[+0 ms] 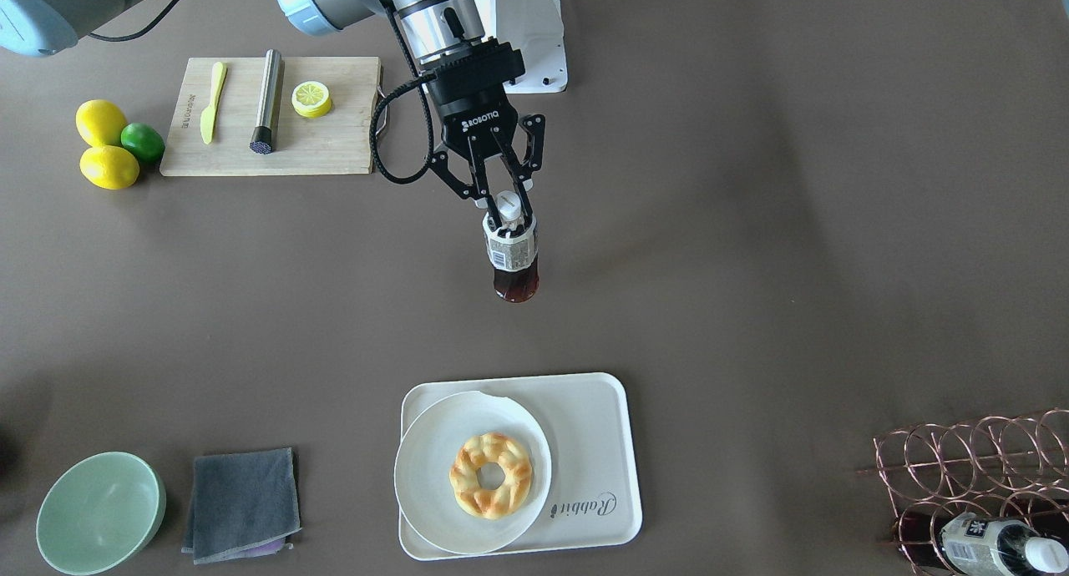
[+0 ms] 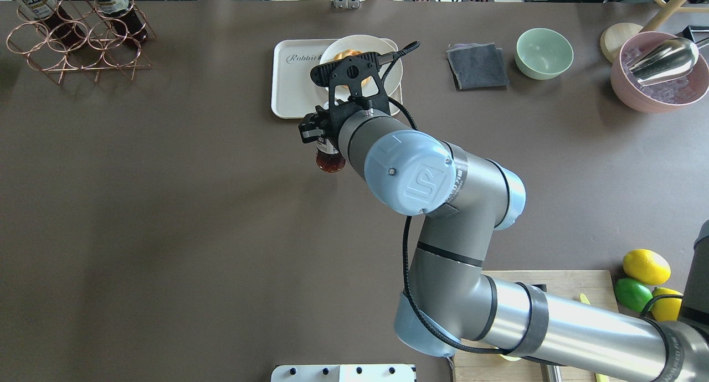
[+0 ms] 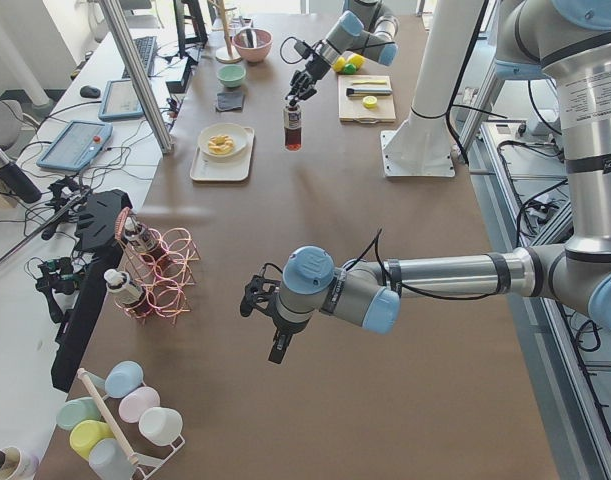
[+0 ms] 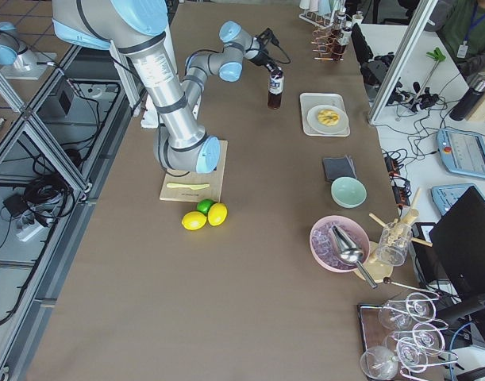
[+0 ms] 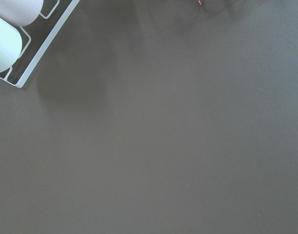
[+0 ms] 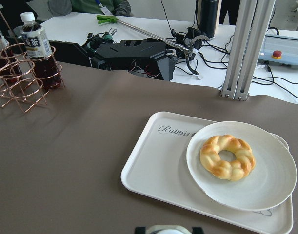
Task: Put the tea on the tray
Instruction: 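Carry the tea bottle with the right gripper onto the white tray beside the plate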
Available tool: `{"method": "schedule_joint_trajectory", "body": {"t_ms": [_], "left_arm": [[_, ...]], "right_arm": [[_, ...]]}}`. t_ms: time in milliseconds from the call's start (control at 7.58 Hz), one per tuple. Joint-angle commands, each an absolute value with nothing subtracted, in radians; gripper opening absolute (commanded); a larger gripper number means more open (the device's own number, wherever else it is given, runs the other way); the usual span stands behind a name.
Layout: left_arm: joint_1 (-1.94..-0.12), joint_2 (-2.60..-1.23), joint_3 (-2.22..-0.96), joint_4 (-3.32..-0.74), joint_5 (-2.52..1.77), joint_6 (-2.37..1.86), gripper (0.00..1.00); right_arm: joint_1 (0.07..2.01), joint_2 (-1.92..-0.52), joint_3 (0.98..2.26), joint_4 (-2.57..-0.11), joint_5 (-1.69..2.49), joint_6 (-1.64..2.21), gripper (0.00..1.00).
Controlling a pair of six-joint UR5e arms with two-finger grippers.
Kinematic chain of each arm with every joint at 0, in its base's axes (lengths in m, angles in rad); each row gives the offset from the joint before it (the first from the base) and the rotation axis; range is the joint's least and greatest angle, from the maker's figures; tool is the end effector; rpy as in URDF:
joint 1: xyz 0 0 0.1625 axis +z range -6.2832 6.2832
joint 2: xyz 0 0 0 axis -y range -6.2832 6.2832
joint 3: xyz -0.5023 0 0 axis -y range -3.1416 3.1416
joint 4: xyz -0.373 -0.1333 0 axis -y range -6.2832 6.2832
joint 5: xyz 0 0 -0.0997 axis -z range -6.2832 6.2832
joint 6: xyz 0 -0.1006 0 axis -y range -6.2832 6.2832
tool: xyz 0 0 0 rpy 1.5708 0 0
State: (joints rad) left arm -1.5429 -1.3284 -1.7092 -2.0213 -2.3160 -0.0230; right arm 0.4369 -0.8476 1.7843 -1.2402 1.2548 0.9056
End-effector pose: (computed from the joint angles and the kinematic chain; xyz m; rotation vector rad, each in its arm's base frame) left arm -0.0548 -0.3710 0.7245 0.3114 0.7458 0.1337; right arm -0.5415 -0.4345 0.1720 0.8880 -0.9257 0.0041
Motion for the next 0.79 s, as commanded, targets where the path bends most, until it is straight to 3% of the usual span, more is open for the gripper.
{"method": "schedule_joint_trajectory", "body": {"t_ms": [0, 396, 660], "left_arm": [[-1.557, -1.316, -1.712, -2.007, -2.316, -0.025, 1.0], [-1.557, -1.342, -1.712, -1.844, -2.316, -0.028, 1.0], [-1.555, -1.438, -1.715, -1.612, -2.316, -0.026, 1.0]], "right_arm": [[0.512, -0.662, 1.53, -1.236, 1.282, 0.968, 0.0], [0.567, -0.502, 1.308, -1.232, 1.304, 0.986, 0.0], [0.603, -0.456, 1.228, -1.226, 1.345, 0.985, 0.0]]}}
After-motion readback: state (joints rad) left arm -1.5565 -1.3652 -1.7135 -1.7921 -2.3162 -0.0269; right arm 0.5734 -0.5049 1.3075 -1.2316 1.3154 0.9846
